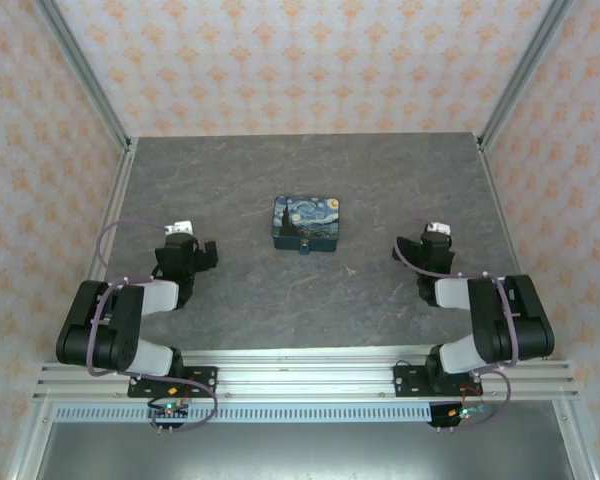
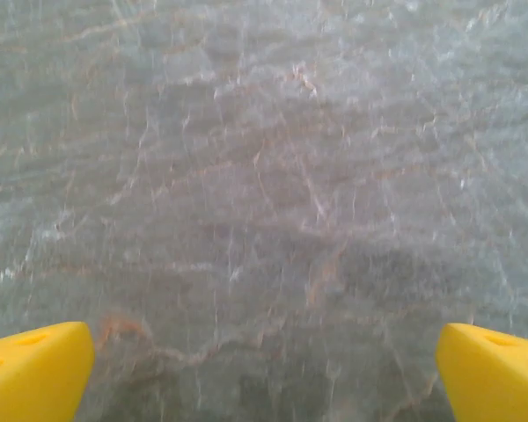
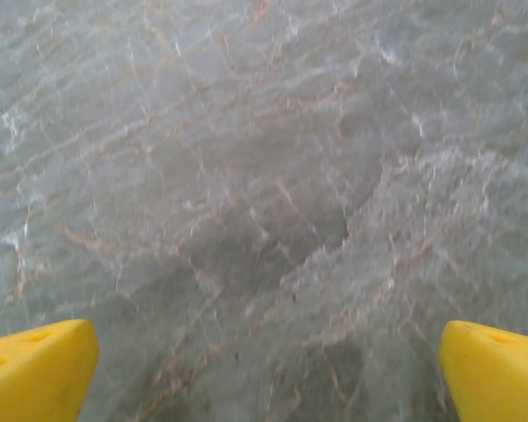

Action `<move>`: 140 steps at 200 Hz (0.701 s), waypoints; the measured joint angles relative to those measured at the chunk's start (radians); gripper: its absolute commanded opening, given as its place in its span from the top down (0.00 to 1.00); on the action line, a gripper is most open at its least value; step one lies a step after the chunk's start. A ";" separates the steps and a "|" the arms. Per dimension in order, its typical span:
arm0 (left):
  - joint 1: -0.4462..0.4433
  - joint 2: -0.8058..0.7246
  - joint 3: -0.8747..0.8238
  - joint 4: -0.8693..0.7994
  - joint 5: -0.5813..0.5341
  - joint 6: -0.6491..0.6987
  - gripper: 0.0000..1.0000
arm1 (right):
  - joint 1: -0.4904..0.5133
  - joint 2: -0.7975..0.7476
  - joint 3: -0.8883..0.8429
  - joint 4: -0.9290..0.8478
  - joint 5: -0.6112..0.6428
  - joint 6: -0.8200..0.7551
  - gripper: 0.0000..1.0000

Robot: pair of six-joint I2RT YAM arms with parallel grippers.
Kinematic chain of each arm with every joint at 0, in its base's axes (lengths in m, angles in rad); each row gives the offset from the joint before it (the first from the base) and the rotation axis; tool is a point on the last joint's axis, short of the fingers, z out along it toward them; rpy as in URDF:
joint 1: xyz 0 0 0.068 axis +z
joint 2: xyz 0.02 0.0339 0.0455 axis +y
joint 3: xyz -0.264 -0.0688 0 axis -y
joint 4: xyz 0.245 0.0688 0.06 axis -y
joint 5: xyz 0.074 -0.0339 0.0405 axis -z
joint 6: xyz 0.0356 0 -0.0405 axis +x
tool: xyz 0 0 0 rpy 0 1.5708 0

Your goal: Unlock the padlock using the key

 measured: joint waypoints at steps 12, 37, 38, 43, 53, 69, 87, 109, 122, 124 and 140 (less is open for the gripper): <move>-0.004 0.018 0.011 0.031 -0.012 0.003 0.00 | -0.003 0.015 0.008 0.032 0.011 -0.016 0.01; -0.006 0.039 0.027 0.082 -0.026 0.012 0.00 | -0.008 0.036 0.019 0.090 0.030 -0.041 0.01; -0.006 0.039 0.028 0.083 -0.026 0.012 0.00 | -0.008 0.036 0.019 0.092 0.031 -0.042 0.01; -0.006 0.042 0.031 0.090 -0.029 0.016 0.00 | -0.008 0.039 0.021 0.102 0.034 -0.046 0.01; -0.006 0.044 0.034 0.105 -0.036 0.019 0.00 | -0.009 0.042 0.024 0.118 0.041 -0.053 0.01; -0.006 0.045 0.037 0.130 -0.046 0.026 0.00 | -0.011 0.048 0.028 0.140 0.049 -0.064 0.01; -0.006 0.046 0.037 0.145 -0.052 0.027 0.00 | -0.011 0.050 0.029 0.161 0.058 -0.072 0.01; -0.006 0.046 0.038 0.163 -0.063 0.027 0.00 | -0.012 0.051 0.031 0.178 0.064 -0.081 0.01; -0.006 0.046 0.039 0.170 -0.069 0.027 0.00 | -0.013 0.053 0.032 0.183 0.068 -0.084 0.01; -0.006 0.046 0.039 0.171 -0.069 0.027 0.00 | -0.014 0.053 0.033 0.183 0.068 -0.085 0.01; -0.006 0.046 0.042 0.178 -0.070 0.027 0.00 | -0.015 0.053 0.035 0.187 0.069 -0.086 0.01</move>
